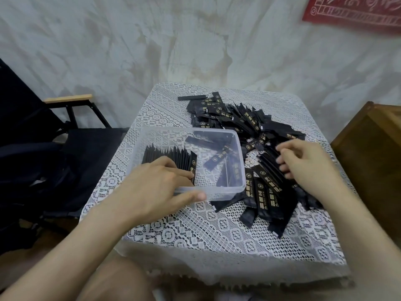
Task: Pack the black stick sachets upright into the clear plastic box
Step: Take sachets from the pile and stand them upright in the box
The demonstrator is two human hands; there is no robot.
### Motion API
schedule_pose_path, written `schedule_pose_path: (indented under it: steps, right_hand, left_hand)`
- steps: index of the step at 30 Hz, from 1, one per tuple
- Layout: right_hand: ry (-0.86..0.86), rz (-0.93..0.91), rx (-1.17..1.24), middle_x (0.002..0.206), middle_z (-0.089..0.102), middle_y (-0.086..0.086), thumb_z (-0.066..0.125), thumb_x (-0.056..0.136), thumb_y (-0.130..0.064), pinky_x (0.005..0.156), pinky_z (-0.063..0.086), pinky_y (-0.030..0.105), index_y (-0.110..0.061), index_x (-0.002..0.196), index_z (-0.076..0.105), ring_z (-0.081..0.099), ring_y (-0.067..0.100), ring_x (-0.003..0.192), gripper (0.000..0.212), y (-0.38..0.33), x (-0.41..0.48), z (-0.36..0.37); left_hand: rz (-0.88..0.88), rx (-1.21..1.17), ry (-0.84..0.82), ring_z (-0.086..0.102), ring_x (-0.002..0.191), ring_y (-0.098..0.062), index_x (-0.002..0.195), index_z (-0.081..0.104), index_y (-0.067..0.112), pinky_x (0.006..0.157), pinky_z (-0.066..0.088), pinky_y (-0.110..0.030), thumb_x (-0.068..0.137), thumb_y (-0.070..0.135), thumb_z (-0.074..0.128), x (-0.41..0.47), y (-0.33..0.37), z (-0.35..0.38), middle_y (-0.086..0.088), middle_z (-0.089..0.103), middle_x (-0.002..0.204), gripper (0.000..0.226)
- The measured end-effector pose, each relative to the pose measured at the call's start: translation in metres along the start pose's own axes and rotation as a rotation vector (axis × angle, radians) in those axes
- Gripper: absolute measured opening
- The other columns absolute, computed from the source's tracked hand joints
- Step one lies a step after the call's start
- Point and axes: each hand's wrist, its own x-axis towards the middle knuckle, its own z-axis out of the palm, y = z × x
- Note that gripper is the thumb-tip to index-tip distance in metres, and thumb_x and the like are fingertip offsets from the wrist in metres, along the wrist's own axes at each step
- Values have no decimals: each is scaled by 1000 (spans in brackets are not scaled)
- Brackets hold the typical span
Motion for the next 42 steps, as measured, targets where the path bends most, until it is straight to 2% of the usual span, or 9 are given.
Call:
schedule_pose_path:
  steps: [4,9,13,16,19,23,29,35,42]
  right_hand:
    - [-136,47,-360,92,65,-12,60,98,-44,77,47,35,-28,115,69,63,17,86,25,16,-2,2]
    - [-163,31,-478,117,65,-3,64,90,-61,78,45,35,-23,132,62,61,22,102,57,12,-1,10]
    - [-161,53,-578,130,62,4,67,83,-69,89,53,43,-21,134,59,63,31,111,70,11,2,16]
    - [-191,66,-636,125,63,6,68,78,-74,85,52,43,-18,125,60,63,35,110,73,8,3,20]
    - [-223,44,-684,118,64,6,67,83,-68,75,46,39,-17,122,58,63,35,106,65,3,1,24]
    - [-157,0,-683,96,66,6,61,93,-47,71,44,38,-17,108,62,54,34,84,33,0,1,23]
    - [-118,-7,-662,85,57,4,58,95,-45,69,43,36,-17,112,63,52,33,82,33,-1,-1,21]
    - [-99,-34,-647,71,61,3,60,91,-41,67,51,38,-16,78,58,60,35,74,29,7,6,20]
    - [-2,-107,-519,80,70,1,58,92,-38,62,40,33,-25,94,67,62,30,73,16,-24,-3,0]
  left_hand:
    - [5,-35,40,40,124,-3,107,69,50,85,46,-26,88,81,-5,-4,2,3,36,54,134,82]
    - [1,-56,33,38,124,-1,104,69,49,74,31,-16,87,81,-7,-1,1,3,38,53,132,84]
    - [4,-58,13,36,121,4,101,68,49,68,28,-8,86,80,-7,2,1,-1,40,52,131,83]
    - [-1,-56,15,37,120,4,101,69,48,65,28,-8,85,80,-9,3,1,-1,41,52,130,85]
    - [-6,-70,20,37,120,4,103,68,47,68,33,-15,83,83,-12,4,0,-1,41,51,131,90]
    - [-14,-93,26,38,121,3,108,68,46,75,44,-25,80,85,-16,4,1,-2,42,50,132,96]
    - [-21,-131,26,38,121,2,110,69,45,83,48,-28,76,87,-18,4,2,-3,42,51,132,103]
    - [-25,-134,21,39,122,1,109,70,45,86,50,-32,78,87,-16,4,2,-4,42,52,130,100]
    - [-27,-123,22,39,122,3,104,69,42,85,51,-31,79,87,-14,6,0,-1,41,55,127,99]
